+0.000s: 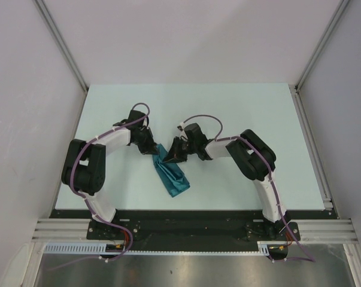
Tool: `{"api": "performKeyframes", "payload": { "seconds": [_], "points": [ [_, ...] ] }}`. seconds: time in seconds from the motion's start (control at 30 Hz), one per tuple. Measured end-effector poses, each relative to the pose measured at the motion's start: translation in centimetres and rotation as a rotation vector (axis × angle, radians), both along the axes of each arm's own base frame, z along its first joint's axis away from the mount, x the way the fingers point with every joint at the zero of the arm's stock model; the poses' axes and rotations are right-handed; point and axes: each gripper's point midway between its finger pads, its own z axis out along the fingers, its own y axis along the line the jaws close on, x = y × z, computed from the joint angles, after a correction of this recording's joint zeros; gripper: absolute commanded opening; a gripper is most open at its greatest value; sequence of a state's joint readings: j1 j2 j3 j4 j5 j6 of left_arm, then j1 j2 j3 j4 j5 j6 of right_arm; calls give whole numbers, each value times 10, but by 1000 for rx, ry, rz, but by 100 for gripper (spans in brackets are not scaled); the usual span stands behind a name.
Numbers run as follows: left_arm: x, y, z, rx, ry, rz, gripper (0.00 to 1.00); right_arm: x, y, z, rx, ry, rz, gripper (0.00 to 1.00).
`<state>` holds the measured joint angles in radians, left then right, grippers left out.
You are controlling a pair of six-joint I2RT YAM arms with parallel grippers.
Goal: Fold the napkin into a case and place the utensils inside
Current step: Stuff the top corner of the smaller-rectangle-folded napkin into the folded napkin.
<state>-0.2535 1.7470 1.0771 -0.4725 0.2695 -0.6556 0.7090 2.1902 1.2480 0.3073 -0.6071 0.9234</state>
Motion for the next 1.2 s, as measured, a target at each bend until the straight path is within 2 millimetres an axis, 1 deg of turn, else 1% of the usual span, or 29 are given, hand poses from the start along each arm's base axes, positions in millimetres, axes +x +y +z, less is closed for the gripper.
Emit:
{"api": "performKeyframes", "payload": {
  "seconds": [0.13, 0.27, 0.33, 0.4, 0.43, 0.5, 0.53, 0.63, 0.7, 0.8, 0.87, 0.93, 1.03, 1.07, 1.1, 1.13, 1.2],
  "points": [
    [2, -1, 0, -3, -9, 1, 0, -16, 13, -3, 2, -6, 34, 10],
    [5, -1, -4, -3, -12, 4, 0, -17, 18, -4, -10, -26, 33, 9],
    [7, -1, -7, -3, -9, 11, 3, -18, 19, -4, -10, -20, 30, 9],
    [8, -2, -9, -6, -8, 18, 18, -19, 20, -4, -9, -16, 34, 9],
    [8, -2, -10, -6, -8, 20, 32, -19, 20, -4, -9, -16, 34, 9],
    [8, -2, -11, -10, -14, 25, 40, -19, 20, -4, -9, -18, 36, 9],
    [8, -2, -11, -9, -17, 21, 46, -19, 20, -5, -11, -19, 37, 9],
    [4, 0, -5, -11, -36, 20, 52, -19, 19, -4, -16, -28, 44, 9],
    [1, 1, 4, -11, -59, 17, 53, -18, 18, -3, -26, -36, 48, 9],
    [0, 2, 25, -19, -118, 3, 53, -17, 14, -1, -53, -48, 54, 10],
    [1, 2, 37, -27, -154, -6, 49, -17, 10, 2, -75, -49, 55, 10],
    [1, 1, 46, -32, -180, -17, 43, -16, 4, 8, -94, -53, 53, 10],
    [-1, 3, 47, -27, -185, -26, 38, -9, -4, 24, -102, -78, 42, 11],
    [-3, 4, 46, -25, -179, -27, 39, -7, -7, 28, -104, -84, 38, 12],
    [-5, 5, 44, -21, -168, -26, 42, -4, -10, 35, -102, -96, 32, 13],
    [-6, 5, 43, -20, -163, -26, 45, -1, -12, 38, -101, -106, 27, 17],
    [-7, 7, 39, -11, -153, -31, 43, 4, -15, 43, -104, -118, 24, 18]
  ]
}}
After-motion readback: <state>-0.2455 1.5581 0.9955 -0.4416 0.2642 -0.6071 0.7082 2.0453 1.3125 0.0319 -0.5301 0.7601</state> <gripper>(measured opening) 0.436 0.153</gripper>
